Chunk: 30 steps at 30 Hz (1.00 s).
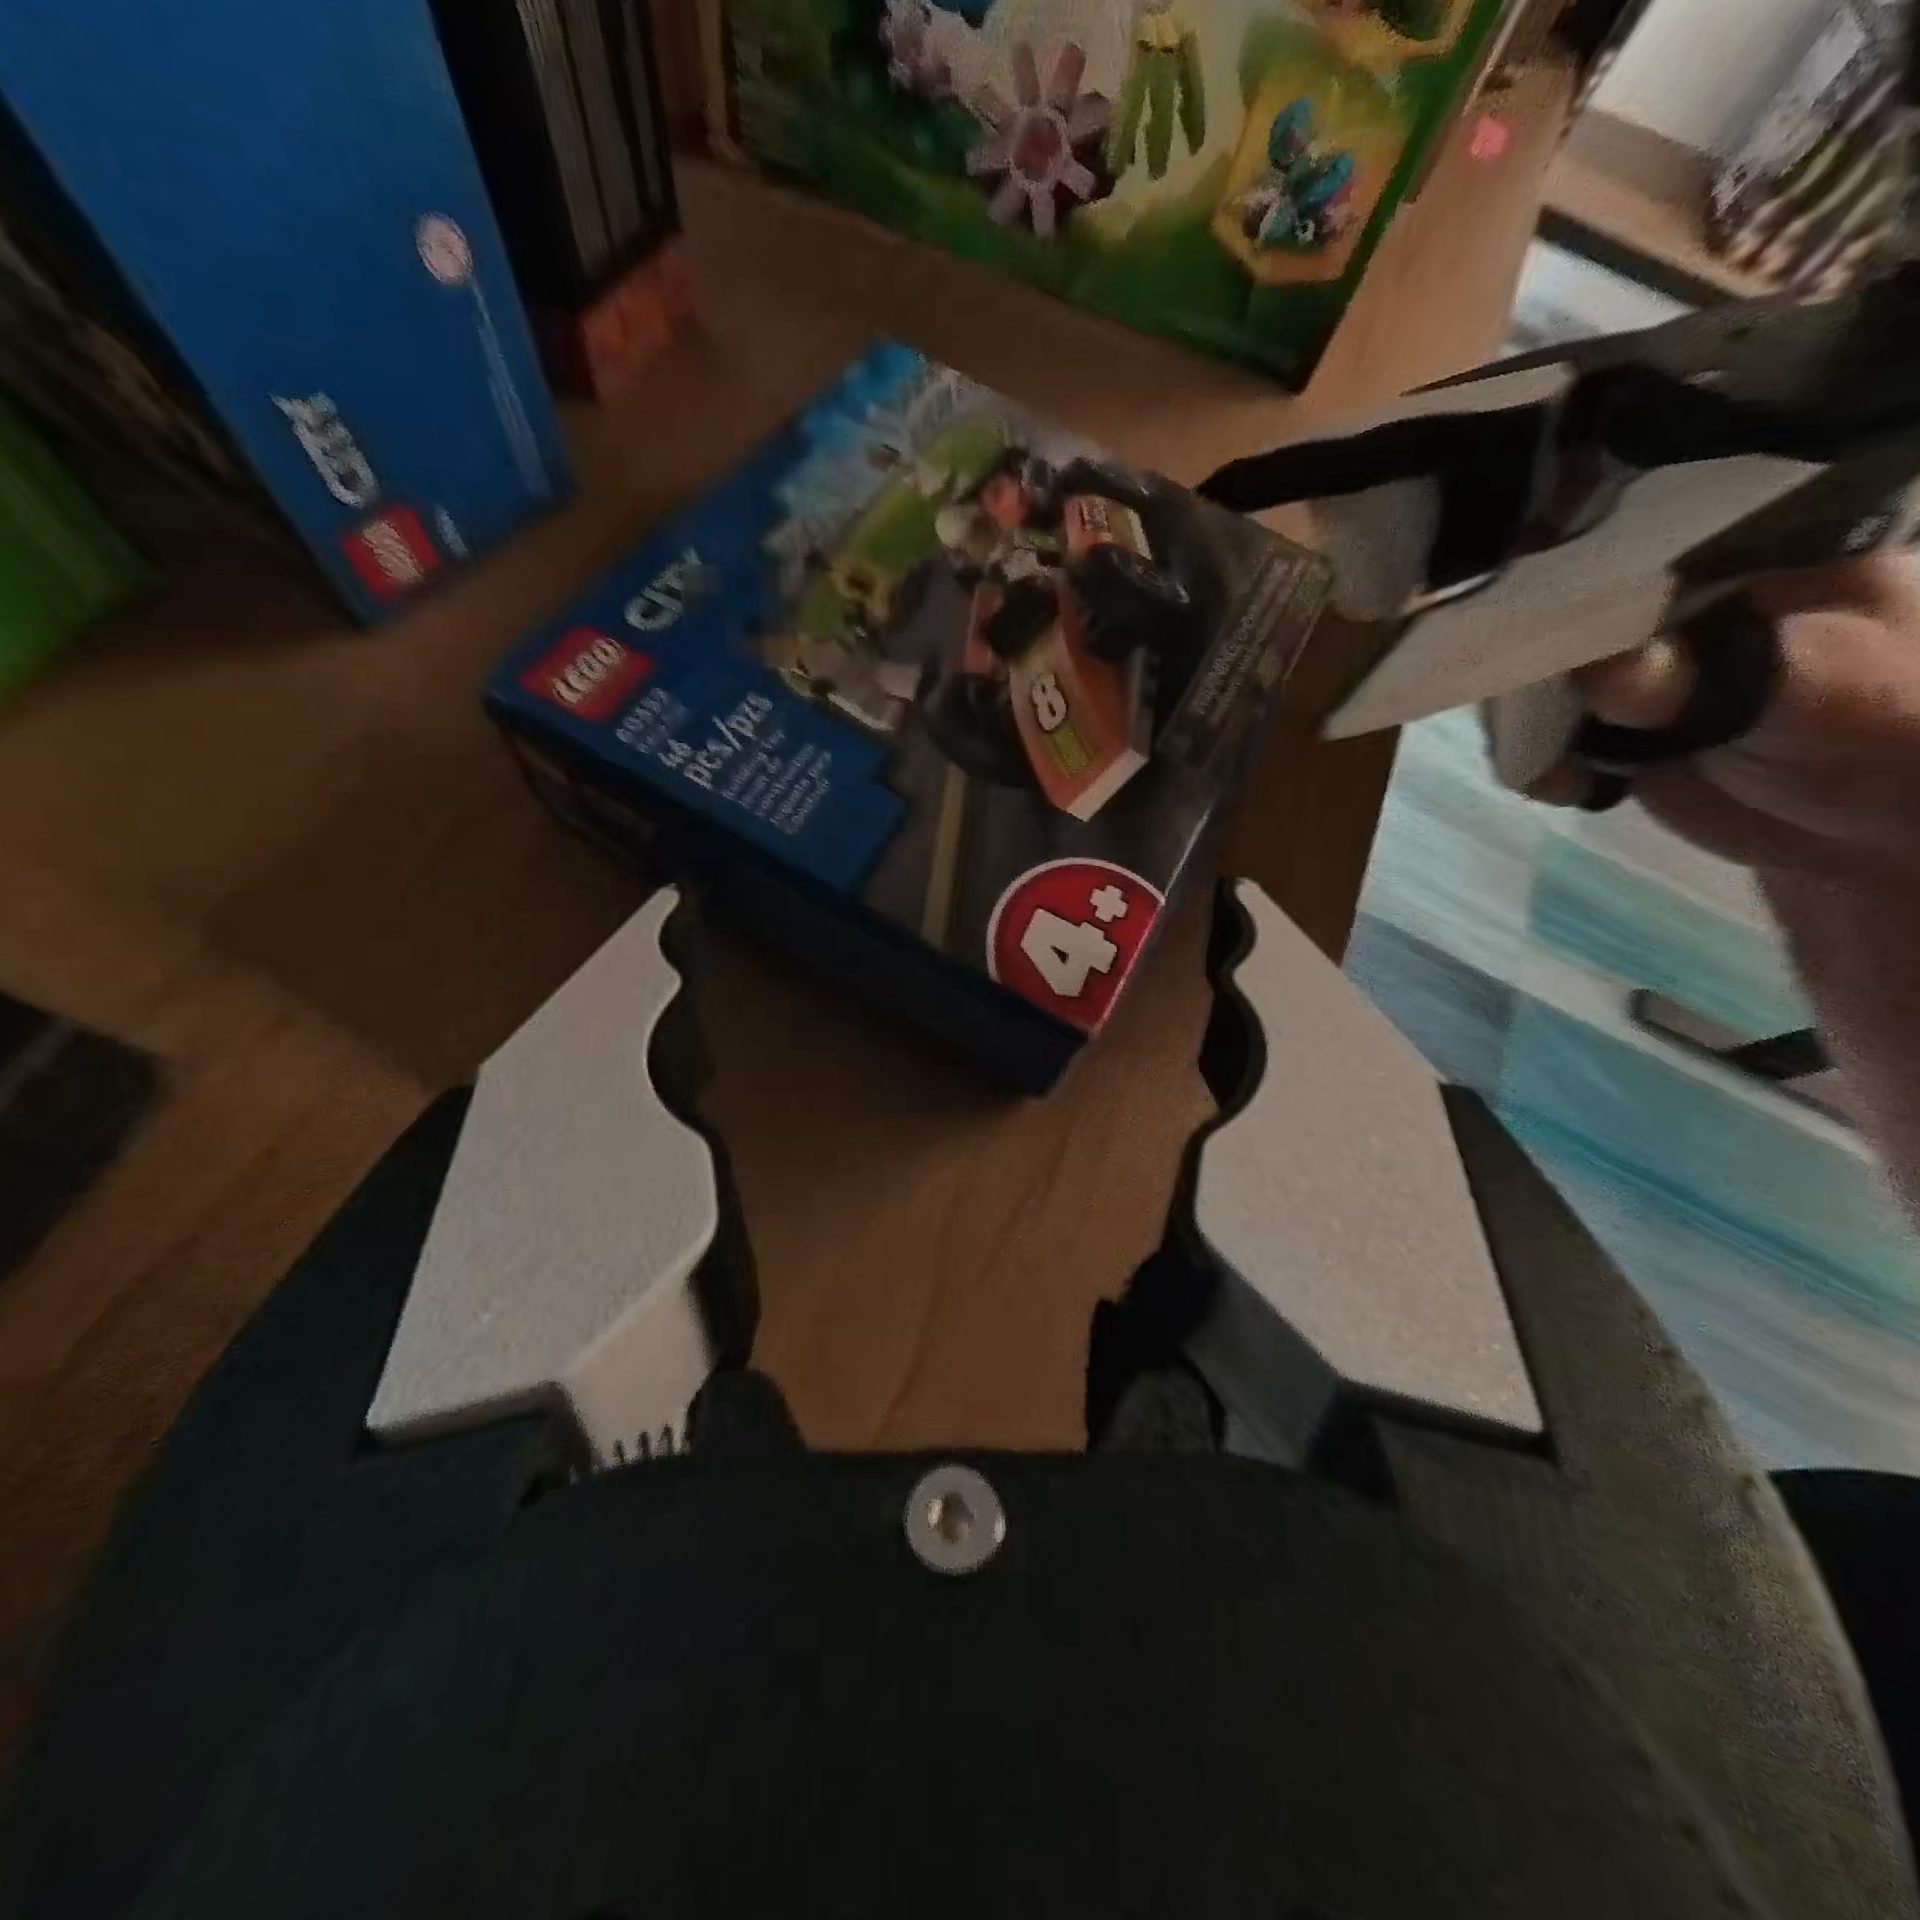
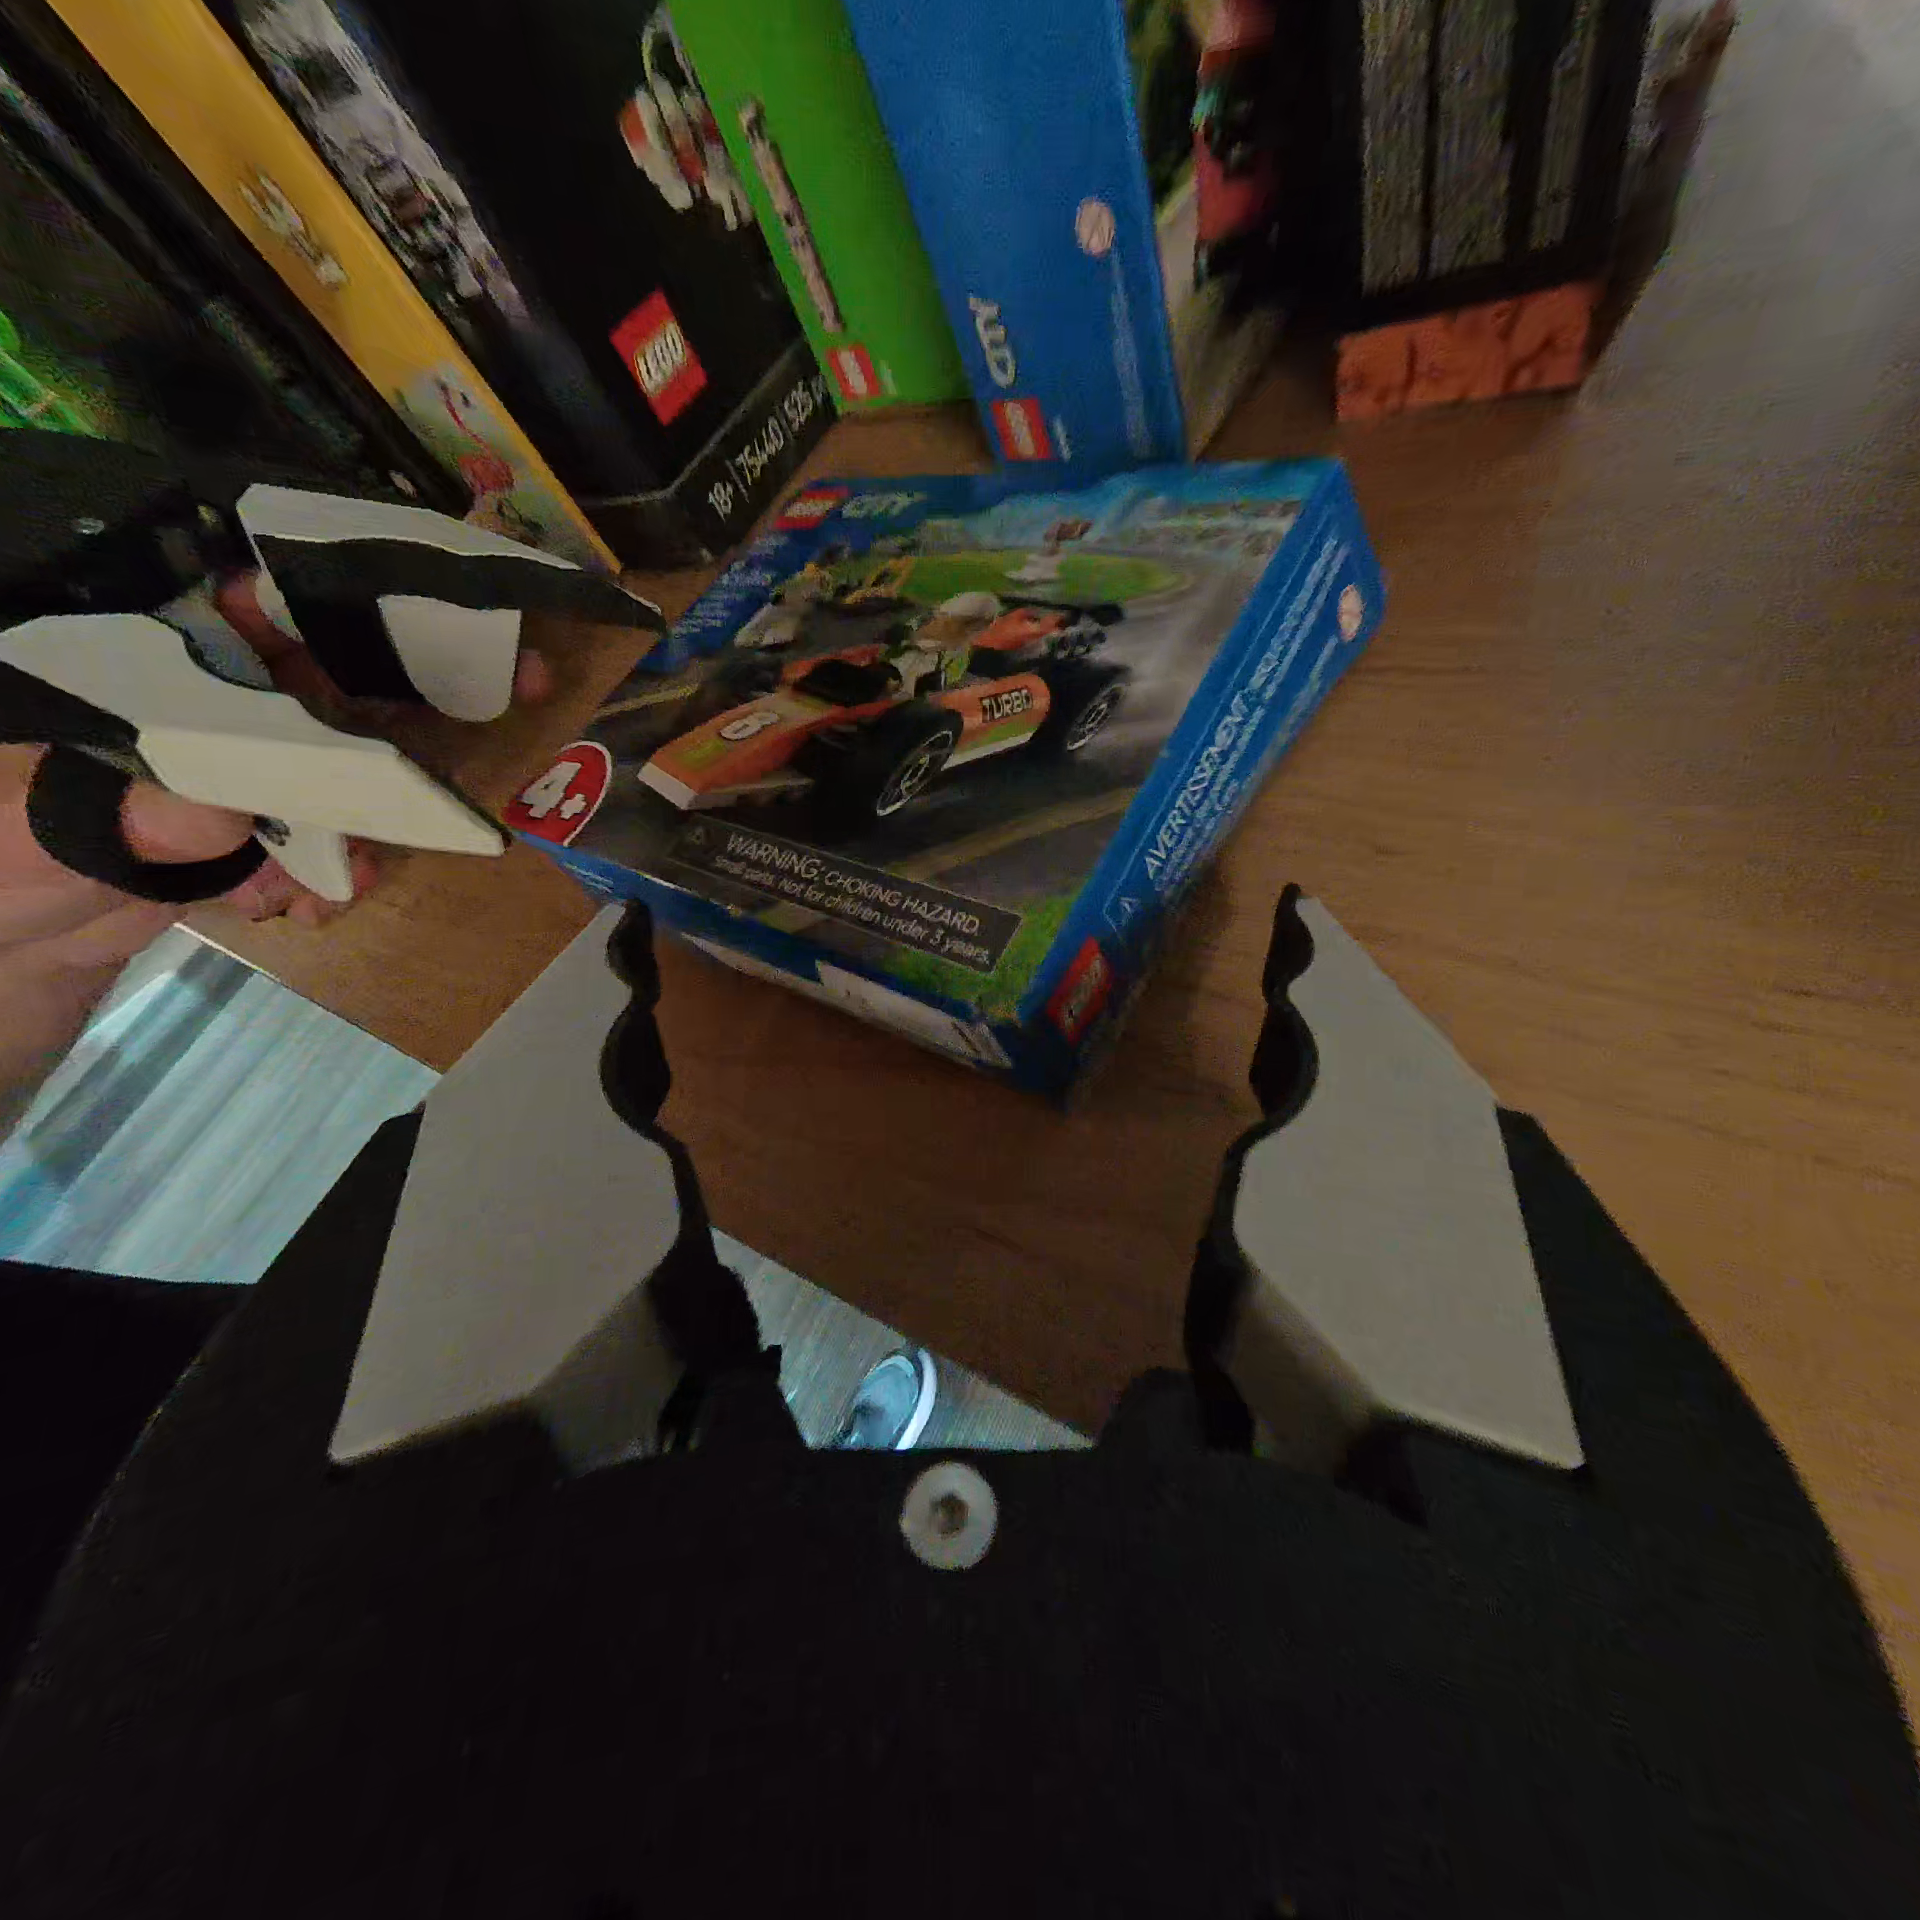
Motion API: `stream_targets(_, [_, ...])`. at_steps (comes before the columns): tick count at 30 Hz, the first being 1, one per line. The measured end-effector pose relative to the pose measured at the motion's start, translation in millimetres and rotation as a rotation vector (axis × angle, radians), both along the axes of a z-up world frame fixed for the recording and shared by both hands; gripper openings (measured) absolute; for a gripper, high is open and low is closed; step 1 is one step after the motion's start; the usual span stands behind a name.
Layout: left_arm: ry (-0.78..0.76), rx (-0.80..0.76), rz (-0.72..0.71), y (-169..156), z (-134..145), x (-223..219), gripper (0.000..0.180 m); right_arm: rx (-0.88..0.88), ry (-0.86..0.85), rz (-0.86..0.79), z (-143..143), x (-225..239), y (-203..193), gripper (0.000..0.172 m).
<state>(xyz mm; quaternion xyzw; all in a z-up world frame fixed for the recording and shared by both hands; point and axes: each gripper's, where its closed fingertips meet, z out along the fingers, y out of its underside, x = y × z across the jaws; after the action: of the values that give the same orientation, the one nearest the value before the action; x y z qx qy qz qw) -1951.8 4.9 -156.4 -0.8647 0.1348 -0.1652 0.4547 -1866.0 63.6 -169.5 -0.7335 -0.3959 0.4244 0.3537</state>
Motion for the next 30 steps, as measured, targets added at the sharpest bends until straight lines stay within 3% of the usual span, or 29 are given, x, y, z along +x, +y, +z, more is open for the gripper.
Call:
stream_targets(1, [-0.030, -0.019, -0.015, -0.3, -4.3, 4.8, 0.092, -0.011, -0.002, 0.011, -0.9, -5.9, 0.6, 0.108])
stream_targets(7, [-0.103, -0.038, -0.047, -5.1, -6.7, 21.1, 0.088, -0.016, -0.062, 0.013, -4.8, -5.3, -7.1, 0.101])
stream_targets(12, [-0.160, -0.057, -0.202, -27.8, -0.3, 56.8, 0.079, -0.024, -0.034, -0.043, -2.0, 33.8, -12.2, 0.105])
stream_targets(15, [-0.165, 0.065, -0.215, -20.5, 36.1, 47.4, 0.073, 0.005, 0.061, -0.179, 11.5, 66.3, -10.1, 0.110])
stream_targets(18, [-0.102, 0.170, -0.176, 7.3, 62.6, 29.6, 0.075, -0.003, 0.139, -0.345, 13.4, 101.2, -16.9, 0.112])
stream_targets(21, [-0.039, 0.150, -0.191, 41.2, 55.7, 36.0, 0.077, -0.168, 0.311, -0.412, 1.5, 111.0, -36.6, 0.110])
stream_targets(24, [0.084, 0.049, -0.217, 72.2, 22.5, 41.1, 0.079, -0.408, 0.493, -0.344, -14.5, 87.7, -59.8, 0.114])
stream_targets(27, [0.099, -0.056, -0.287, 80.5, -0.6, 54.4, 0.069, -0.571, 0.655, -0.284, -15.9, 64.9, -68.9, 0.116])
stream_targets(30, [0.058, -0.087, -0.365, 75.1, -6.8, 75.1, 0.057, -0.564, 0.680, -0.317, -16.5, 53.3, -65.0, 0.115])
